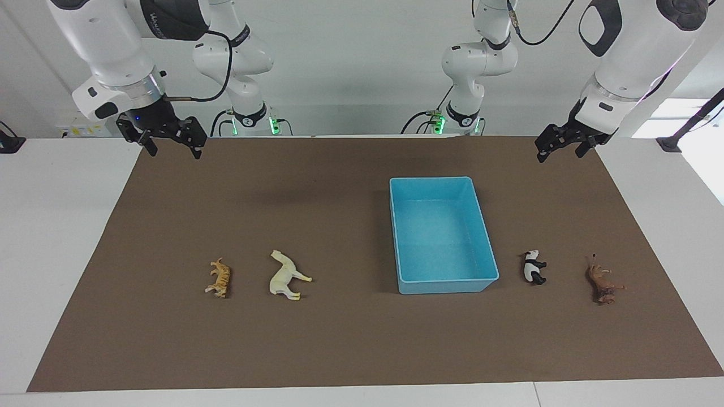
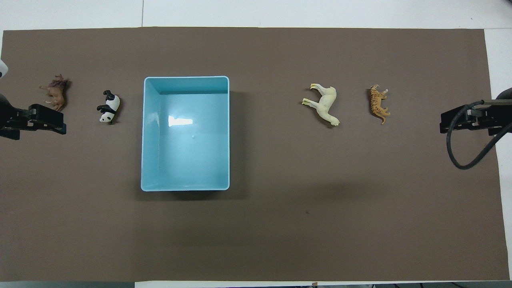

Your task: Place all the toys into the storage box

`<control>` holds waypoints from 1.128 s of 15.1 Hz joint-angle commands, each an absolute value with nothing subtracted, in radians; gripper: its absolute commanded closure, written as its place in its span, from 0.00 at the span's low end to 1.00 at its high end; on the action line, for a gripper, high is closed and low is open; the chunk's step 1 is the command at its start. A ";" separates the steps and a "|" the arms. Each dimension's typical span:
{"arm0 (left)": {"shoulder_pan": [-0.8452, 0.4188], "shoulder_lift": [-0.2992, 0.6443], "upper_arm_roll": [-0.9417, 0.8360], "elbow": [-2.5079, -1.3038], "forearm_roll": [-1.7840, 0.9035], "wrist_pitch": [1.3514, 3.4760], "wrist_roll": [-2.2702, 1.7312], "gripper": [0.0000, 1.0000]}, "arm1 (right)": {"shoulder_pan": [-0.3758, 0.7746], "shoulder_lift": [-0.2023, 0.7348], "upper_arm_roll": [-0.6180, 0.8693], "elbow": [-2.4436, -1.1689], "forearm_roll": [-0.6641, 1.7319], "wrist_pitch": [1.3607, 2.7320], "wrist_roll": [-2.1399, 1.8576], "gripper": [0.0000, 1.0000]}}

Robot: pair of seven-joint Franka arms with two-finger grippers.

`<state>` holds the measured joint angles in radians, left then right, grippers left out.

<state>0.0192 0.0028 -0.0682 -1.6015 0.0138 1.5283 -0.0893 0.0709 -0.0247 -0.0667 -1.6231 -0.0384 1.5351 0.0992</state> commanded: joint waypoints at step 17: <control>0.029 -0.021 -0.071 -1.624 0.005 1.525 -0.081 0.00 | 0.017 0.030 -0.064 -1.684 -0.034 1.742 -0.026 0.00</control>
